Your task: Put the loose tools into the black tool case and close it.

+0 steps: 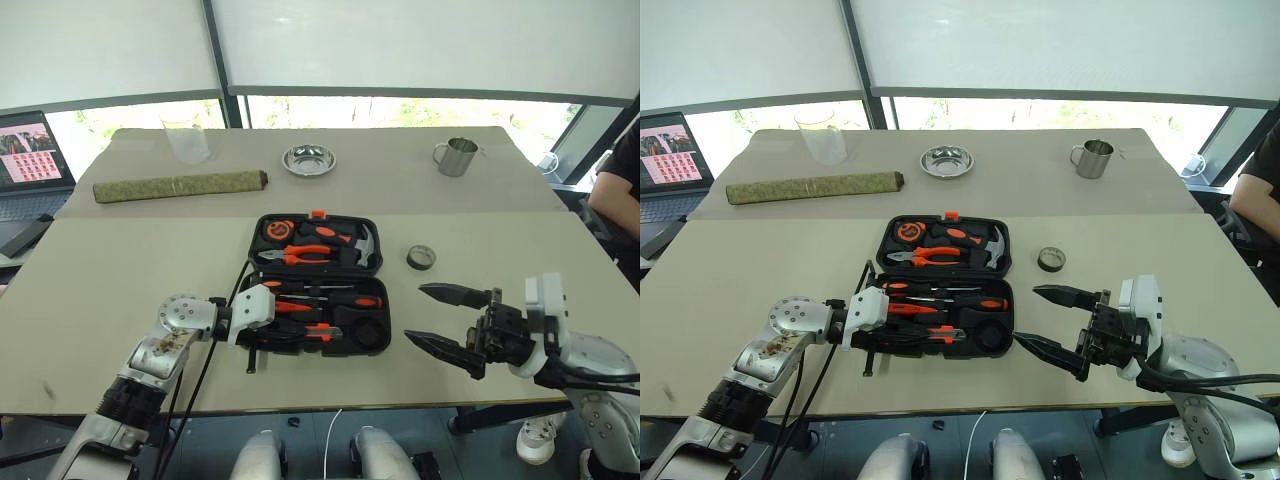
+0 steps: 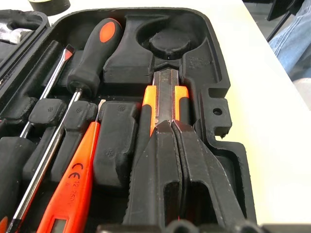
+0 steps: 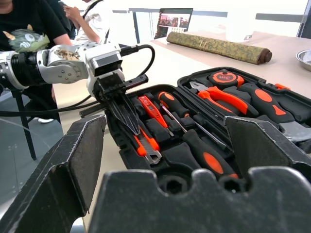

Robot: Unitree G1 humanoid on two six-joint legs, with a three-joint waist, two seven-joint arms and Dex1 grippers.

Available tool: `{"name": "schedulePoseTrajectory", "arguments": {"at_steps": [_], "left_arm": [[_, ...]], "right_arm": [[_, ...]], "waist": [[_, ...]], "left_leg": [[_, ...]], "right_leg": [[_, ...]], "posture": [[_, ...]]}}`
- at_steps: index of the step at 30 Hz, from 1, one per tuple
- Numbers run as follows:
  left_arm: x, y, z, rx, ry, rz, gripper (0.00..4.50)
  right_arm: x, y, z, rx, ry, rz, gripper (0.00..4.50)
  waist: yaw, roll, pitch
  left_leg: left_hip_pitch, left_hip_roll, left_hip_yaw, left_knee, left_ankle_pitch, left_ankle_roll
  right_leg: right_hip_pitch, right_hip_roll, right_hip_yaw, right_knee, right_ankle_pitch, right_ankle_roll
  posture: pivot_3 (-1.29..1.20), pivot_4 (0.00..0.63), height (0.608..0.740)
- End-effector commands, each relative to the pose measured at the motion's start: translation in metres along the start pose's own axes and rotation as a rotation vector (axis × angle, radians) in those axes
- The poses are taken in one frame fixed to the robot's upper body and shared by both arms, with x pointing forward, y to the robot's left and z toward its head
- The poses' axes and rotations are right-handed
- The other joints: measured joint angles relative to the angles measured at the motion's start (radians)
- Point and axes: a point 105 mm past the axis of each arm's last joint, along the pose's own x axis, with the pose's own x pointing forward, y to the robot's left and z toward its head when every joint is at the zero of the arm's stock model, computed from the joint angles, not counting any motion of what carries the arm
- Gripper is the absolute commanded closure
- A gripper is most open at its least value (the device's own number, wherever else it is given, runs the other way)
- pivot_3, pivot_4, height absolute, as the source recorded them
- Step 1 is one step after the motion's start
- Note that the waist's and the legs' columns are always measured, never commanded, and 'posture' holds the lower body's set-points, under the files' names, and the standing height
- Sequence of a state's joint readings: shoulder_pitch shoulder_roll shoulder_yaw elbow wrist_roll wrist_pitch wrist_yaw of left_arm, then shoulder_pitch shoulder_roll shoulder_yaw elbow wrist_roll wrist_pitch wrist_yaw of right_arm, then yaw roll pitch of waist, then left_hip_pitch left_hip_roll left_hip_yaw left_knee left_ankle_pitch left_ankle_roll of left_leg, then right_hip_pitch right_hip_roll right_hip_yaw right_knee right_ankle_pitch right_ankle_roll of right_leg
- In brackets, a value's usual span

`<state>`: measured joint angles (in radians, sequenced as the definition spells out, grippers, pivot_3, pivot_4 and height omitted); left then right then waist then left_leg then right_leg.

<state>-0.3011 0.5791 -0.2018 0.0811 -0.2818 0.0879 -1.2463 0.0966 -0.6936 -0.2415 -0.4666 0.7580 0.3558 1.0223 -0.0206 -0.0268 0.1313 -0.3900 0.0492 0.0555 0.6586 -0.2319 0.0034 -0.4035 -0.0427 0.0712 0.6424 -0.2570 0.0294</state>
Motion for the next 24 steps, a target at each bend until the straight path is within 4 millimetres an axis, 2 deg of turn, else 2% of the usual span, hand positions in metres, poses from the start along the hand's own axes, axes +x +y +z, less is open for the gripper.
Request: {"name": "schedulePoseTrajectory", "arguments": {"at_steps": [1, 3, 8, 9, 10, 14, 16, 19, 22, 24], "left_arm": [[-0.027, 0.012, 0.025, -0.044, -0.172, 0.123, 3.38], [-0.052, 0.015, 0.042, -0.019, -0.262, 0.207, 2.62], [-0.107, 0.008, 0.057, -0.003, -0.337, 0.355, 0.74], [-0.117, 0.006, 0.06, -0.01, -0.366, 0.372, 0.22], [-0.124, 0.005, 0.06, -0.022, -0.37, 0.378, 0.02], [-0.139, 0.001, 0.056, -0.067, -0.31, 0.35, 0.02], [-0.141, 0.001, 0.054, -0.073, -0.285, 0.327, 0.02], [-0.137, 0.005, 0.054, -0.063, -0.289, 0.319, 0.02], [-0.129, 0.011, 0.057, -0.039, -0.319, 0.332, 0.02], [-0.122, 0.014, 0.057, -0.033, -0.331, 0.334, 0.02]], "right_arm": [[-0.014, -0.01, 0.008, -0.051, -0.031, -0.082, 0.0], [-0.03, -0.017, 0.003, -0.06, -0.02, -0.168, 0.0], [-0.067, -0.035, -0.013, -0.115, 0.012, -0.384, 0.0], [-0.074, -0.039, -0.017, -0.128, 0.018, -0.425, 0.0], [-0.08, -0.043, -0.02, -0.126, 0.018, -0.461, 0.0], [-0.09, -0.055, -0.031, -0.136, 0.047, -0.525, 0.0], [-0.078, -0.066, -0.022, -0.174, 0.062, -0.478, 0.0], [-0.057, -0.1, -0.016, -0.18, 0.248, -0.484, 0.0], [-0.029, -0.115, -0.008, -0.197, 0.353, -0.351, 0.0], [-0.015, -0.128, -0.01, -0.196, 0.463, -0.295, 0.0]], "waist": [[0.0, -0.002, 0.003], [0.002, -0.005, 0.005], [0.005, -0.005, 0.007], [0.006, -0.005, 0.007], [0.006, -0.005, 0.008], [0.008, -0.007, 0.01], [0.007, -0.006, 0.01], [-0.005, -0.002, 0.014], [-0.008, -0.003, 0.015], [-0.009, -0.004, 0.016]], "left_leg": [[-0.001, 0.0, 0.0, 0.0, 0.0, 0.0], [-0.003, 0.001, -0.001, 0.0, 0.0, 0.0], [-0.005, 0.0, -0.001, 0.0, -0.001, -0.001], [-0.005, 0.0, -0.001, 0.0, -0.001, -0.001], [-0.005, 0.0, 0.0, 0.0, -0.001, -0.001], [-0.005, 0.0, 0.0, 0.001, -0.001, -0.001], [-0.004, 0.0, 0.001, 0.001, -0.001, -0.001], [-0.003, 0.0, 0.004, 0.001, -0.001, -0.001], [-0.003, 0.0, 0.004, 0.001, -0.001, -0.001], [-0.003, 0.001, 0.003, 0.0, -0.001, -0.001]], "right_leg": [[-0.001, 0.0, 0.0, 0.0, 0.0, 0.0], [-0.002, 0.0, -0.001, 0.0, 0.0, 0.0], [-0.004, -0.002, -0.001, -0.001, 0.0, -0.001], [-0.004, -0.003, -0.001, -0.001, 0.0, -0.001], [-0.004, -0.004, -0.001, -0.001, 0.0, 0.0], [-0.004, -0.003, -0.002, -0.001, -0.001, 0.002], [-0.003, -0.003, -0.001, -0.001, -0.001, 0.001], [-0.004, -0.003, 0.002, -0.001, 0.0, 0.0], [-0.005, -0.001, 0.001, 0.0, 0.001, -0.001], [-0.005, 0.0, 0.0, 0.0, 0.004, -0.008]], "posture": [[0.0, 0.15, 0.74], [0.0, 0.15, 0.74], [0.0, 0.15, 0.74], [0.0, 0.15, 0.74], [0.0, 0.15, 0.74], [0.0, 0.15, 0.74], [0.0, 0.15, 0.74], [0.0, 0.15, 0.74], [0.0, 0.15, 0.74], [0.0, 0.15, 0.74]]}}
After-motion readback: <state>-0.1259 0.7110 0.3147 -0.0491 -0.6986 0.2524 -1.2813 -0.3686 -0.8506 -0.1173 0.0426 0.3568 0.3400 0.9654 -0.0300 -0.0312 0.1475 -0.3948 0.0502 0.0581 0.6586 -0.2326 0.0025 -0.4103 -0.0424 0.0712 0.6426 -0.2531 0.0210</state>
